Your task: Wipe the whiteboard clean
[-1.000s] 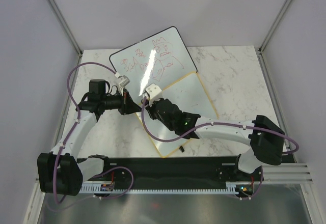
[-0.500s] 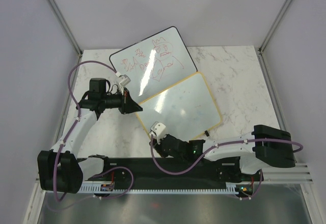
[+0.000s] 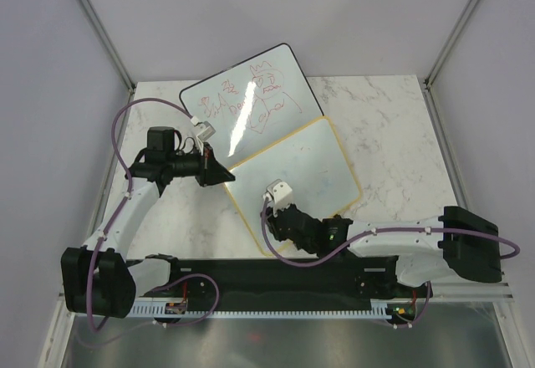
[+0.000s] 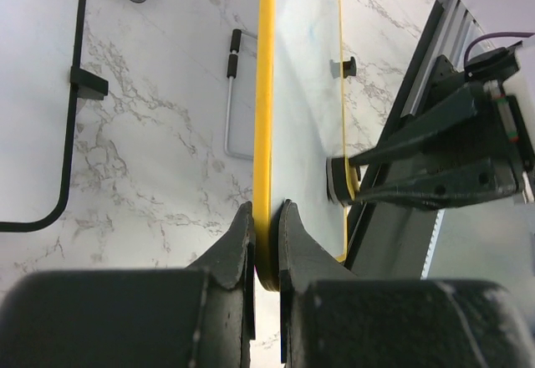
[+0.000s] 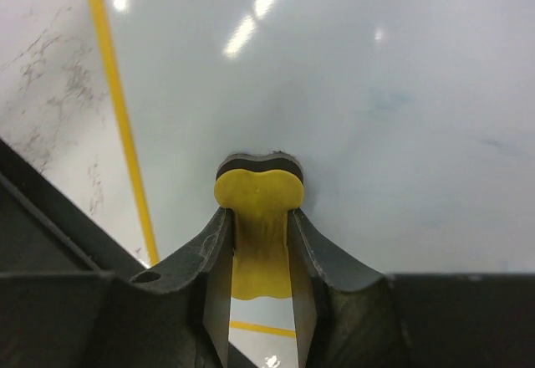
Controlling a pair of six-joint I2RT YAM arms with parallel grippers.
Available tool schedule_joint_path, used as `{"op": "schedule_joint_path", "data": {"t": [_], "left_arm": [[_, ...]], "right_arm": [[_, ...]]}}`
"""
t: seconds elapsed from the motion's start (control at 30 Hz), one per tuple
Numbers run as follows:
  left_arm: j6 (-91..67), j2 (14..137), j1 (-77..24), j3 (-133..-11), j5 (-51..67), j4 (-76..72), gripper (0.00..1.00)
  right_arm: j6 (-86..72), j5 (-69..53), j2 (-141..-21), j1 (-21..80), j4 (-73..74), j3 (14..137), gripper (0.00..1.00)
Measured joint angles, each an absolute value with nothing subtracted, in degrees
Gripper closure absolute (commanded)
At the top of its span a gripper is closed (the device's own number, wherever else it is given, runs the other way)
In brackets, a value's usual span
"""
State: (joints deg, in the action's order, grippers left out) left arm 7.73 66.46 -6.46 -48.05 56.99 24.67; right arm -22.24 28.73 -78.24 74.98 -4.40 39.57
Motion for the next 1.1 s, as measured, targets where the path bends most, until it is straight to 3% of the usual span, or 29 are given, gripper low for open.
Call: {"op": "schedule_joint_path", "data": {"t": [0.3, 0.47, 0.73, 1.1], "left_arm": [[6.9, 66.5, -6.1, -48.1, 55.3, 24.7, 0.98], [6.9, 66.5, -5.9, -48.1, 55.1, 25.0, 0.98], [7.0, 66.5, -5.9, -48.1, 55.6, 25.1, 0.98], [6.9, 66.9, -5.9, -48.3, 55.8, 25.0, 0.98]], "right_arm": [[-22.5, 31.6, -77.1, 69.1, -3.4, 39.9, 1.0], [-18.5, 38.2, -80.5, 74.4, -3.6, 42.0, 1.0], [-17.5, 36.6, -82.3, 79.6, -10.7, 39.1, 1.0], [-32.5, 44.4, -75.9, 75.9, -5.0, 33.3, 1.0]]}}
